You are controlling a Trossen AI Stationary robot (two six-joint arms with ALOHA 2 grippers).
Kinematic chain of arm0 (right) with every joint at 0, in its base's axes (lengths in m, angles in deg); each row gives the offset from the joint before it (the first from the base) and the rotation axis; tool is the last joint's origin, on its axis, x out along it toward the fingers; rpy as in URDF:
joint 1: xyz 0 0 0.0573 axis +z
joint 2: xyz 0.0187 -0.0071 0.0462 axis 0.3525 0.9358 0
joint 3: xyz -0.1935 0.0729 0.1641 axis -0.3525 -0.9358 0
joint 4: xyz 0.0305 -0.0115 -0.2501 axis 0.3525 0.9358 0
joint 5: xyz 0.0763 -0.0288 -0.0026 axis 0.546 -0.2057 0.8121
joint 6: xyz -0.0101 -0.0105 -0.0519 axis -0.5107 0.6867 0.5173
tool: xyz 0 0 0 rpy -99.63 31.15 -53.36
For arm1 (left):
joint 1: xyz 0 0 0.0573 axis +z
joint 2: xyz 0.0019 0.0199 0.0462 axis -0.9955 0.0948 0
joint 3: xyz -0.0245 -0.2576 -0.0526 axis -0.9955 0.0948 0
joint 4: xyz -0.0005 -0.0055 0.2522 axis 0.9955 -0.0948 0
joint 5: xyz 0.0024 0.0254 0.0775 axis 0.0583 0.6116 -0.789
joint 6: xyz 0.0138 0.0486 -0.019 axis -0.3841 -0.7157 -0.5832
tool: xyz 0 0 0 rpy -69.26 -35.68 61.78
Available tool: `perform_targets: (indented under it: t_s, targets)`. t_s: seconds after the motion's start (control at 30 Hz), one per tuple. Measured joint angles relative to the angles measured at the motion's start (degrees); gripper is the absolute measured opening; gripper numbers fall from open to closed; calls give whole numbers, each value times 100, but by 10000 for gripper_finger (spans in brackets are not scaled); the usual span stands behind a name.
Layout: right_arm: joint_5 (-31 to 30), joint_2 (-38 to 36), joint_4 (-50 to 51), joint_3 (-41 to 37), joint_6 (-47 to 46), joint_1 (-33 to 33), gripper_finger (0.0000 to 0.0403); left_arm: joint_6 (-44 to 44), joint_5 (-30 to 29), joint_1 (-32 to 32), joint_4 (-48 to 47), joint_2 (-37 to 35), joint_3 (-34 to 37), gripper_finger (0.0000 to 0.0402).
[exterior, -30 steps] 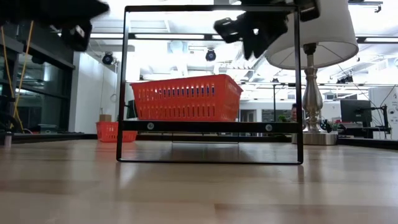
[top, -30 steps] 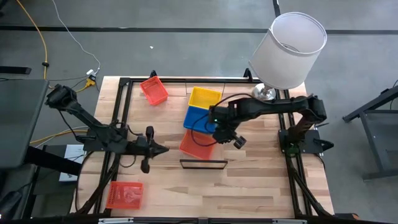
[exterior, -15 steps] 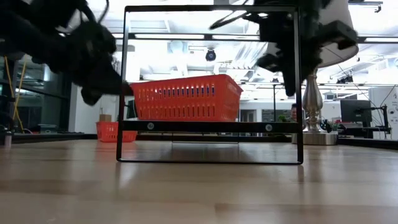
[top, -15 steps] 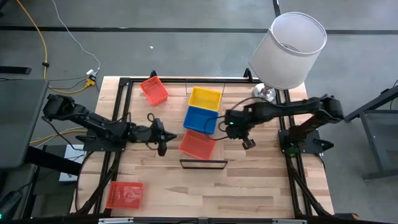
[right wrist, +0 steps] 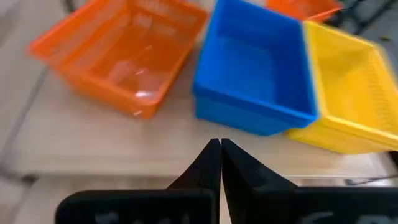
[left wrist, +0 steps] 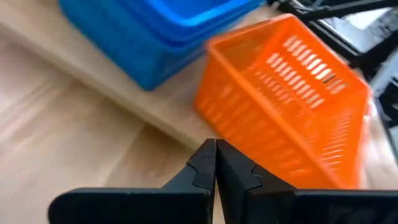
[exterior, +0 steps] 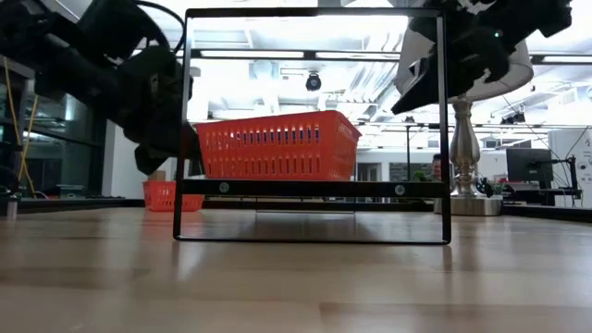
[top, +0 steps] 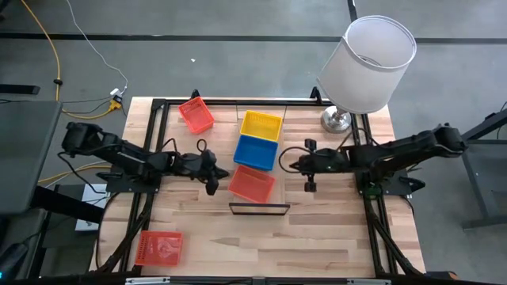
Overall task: Stack baskets on shelf by color
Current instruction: Put the top right orange bin on the shelf
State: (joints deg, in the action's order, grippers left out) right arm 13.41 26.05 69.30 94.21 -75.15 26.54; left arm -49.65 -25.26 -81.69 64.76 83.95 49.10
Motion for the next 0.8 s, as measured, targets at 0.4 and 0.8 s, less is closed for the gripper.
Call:
perform_targets:
  t_s: [0.4,0.8]
  targets:
    - [-1004,5,-932,-245,-627,14,0,-18,190,-349,-226,214,-314,0]
    - [-2113,7,-906,-245,-1531,10,0,97,524,-825,-308,216,-414,0]
